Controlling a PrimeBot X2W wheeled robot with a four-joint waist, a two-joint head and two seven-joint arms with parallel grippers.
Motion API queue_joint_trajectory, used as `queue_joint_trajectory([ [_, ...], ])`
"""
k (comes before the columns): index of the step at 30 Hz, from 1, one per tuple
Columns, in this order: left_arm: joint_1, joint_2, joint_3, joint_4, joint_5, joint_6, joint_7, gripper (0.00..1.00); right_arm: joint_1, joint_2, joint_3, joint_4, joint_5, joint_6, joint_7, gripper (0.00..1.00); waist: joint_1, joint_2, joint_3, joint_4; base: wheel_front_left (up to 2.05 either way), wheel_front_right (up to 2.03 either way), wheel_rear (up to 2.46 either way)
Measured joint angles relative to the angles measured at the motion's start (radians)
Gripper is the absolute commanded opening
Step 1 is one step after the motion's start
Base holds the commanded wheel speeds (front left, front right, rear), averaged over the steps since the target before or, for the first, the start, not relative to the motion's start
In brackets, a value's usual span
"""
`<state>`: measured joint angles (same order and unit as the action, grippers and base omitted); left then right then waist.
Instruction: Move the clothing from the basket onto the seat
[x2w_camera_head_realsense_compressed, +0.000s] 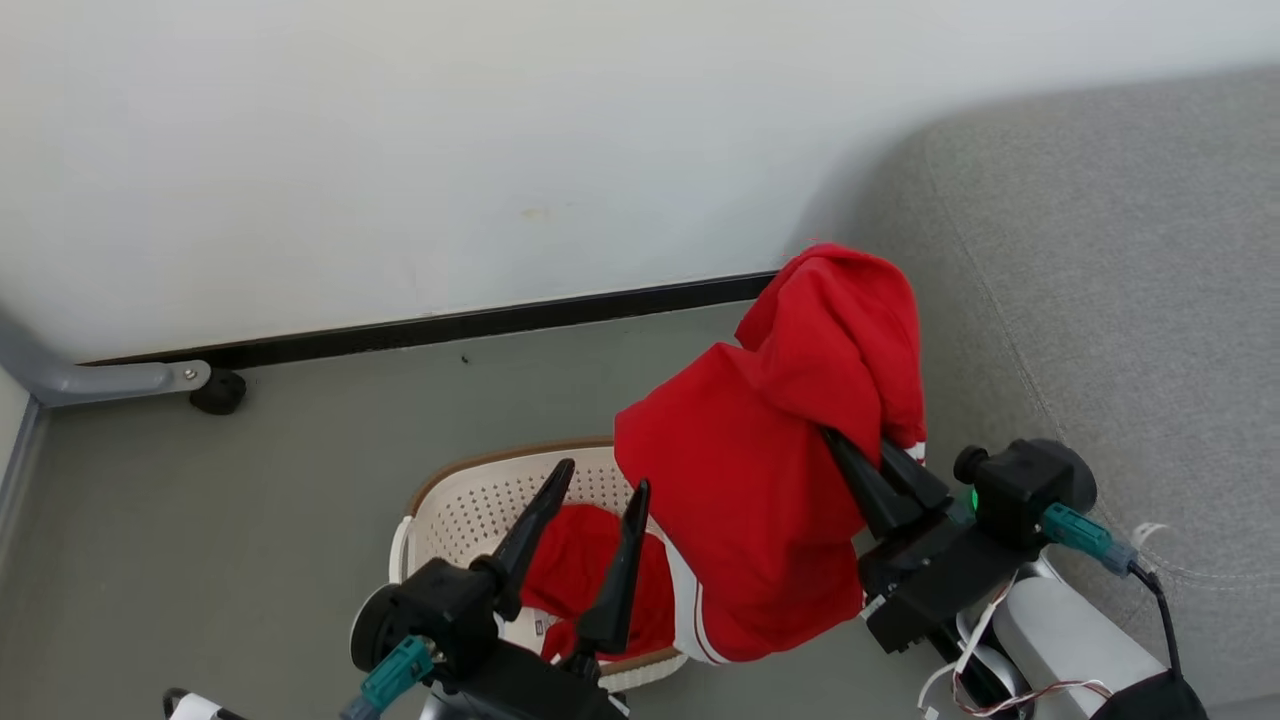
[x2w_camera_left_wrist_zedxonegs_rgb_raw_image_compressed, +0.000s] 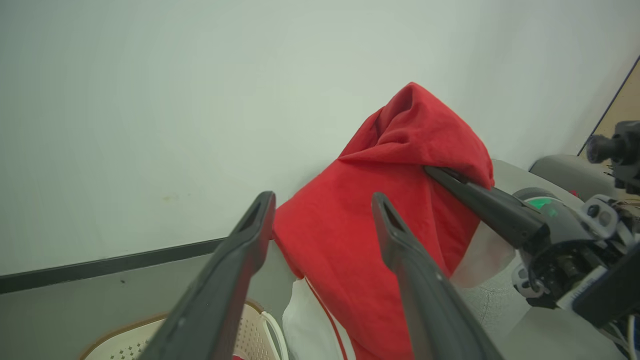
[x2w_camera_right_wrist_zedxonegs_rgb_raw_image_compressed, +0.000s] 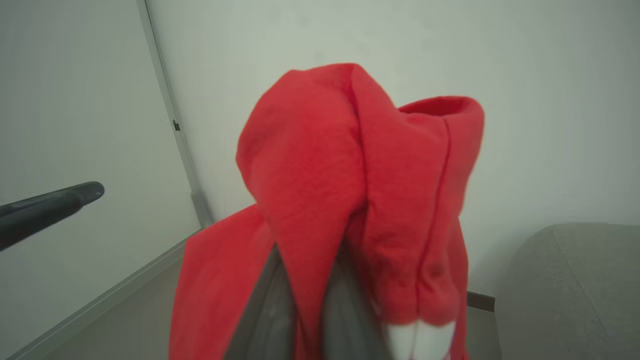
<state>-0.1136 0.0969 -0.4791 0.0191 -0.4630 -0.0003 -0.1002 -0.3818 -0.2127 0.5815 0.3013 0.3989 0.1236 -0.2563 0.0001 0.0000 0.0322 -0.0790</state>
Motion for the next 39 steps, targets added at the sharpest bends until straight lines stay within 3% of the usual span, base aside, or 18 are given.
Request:
queue_joint_trajectory([
  [28,0.041,0.032,0.009,-0.032,0.026,-0.009,-0.069,1.0,0.107,-0.068,-0.114,-0.081,-0.047,-0.011,0.0,0.0,0.0,0.0,0.02,-0.255,0.0,0.0,0.0],
  [39,0.04,0.026,-0.032,-0.037,0.033,-0.019,-0.069,1.0,0.136,-0.105,-0.206,-0.11,-0.047,-0.028,0.0,0.0,-0.0001,0.0,0.047,-0.296,0.0,0.0,0.0],
])
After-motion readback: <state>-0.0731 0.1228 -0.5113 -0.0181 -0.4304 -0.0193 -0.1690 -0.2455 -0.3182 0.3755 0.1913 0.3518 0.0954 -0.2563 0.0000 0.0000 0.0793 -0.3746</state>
